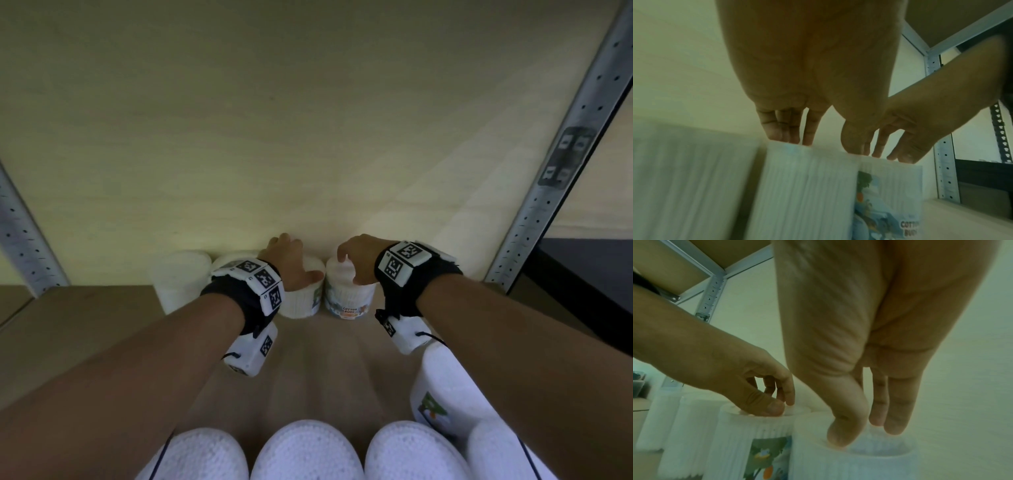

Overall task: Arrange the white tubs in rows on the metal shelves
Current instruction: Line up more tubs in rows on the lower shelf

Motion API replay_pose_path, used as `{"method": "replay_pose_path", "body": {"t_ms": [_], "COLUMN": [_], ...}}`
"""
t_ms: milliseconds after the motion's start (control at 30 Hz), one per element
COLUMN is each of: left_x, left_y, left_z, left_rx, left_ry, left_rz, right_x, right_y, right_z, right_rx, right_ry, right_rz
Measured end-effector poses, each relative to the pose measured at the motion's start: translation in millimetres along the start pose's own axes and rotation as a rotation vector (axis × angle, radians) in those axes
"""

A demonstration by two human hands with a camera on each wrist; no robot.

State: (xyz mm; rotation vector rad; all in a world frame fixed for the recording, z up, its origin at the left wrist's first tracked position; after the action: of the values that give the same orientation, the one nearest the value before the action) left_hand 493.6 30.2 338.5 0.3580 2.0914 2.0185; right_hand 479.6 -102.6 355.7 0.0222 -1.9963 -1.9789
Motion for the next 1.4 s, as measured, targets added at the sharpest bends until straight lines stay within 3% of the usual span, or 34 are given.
{"method": "replay_pose_path", "body": {"t_ms": [567,633,733,800,967,1400], "left_x": [9,7,3,2,1,3], "left_y": [17,16,16,11,1,18], "left_z": [-6,-4,0,0,-6,-9], "left_rx": [0.004,0.076,0.165,0.126,-0.023,-0.007], "left_ry": [-0.236,-0.210,-0.091,-0.011,0.025,-0.229], "left_rz": [0.251,0.212,0.003,-0.058,-0.019,0.171], "right_x": [-1,0,0,0,0,-7], "right_y": [-3,-3,-2,-1,-1,-5], "right_z": [-3,-2,0,1,1,-8], "right_rx": [-0.013,-0.005,0.006,0.012,0.001,-0.046], "right_ry": [0.002,0.005,0.006,0.008,0.011,-0.006], "right_rz": [-0.023,-0.024,-0.029,-0.033,-0.035,-0.033]}}
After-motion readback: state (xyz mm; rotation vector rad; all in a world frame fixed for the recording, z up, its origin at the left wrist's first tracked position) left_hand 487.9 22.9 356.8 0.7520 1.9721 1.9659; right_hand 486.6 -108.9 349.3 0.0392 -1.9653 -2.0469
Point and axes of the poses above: each hand's wrist, its own x-axis away from the middle knuckle, its own y-axis out of the back of the hand, z = x × y, the point moved 6 cm from there along -x, towards the middle knuckle, and after that the axes turned 7 degrees about -x, right-handed, at the moved point
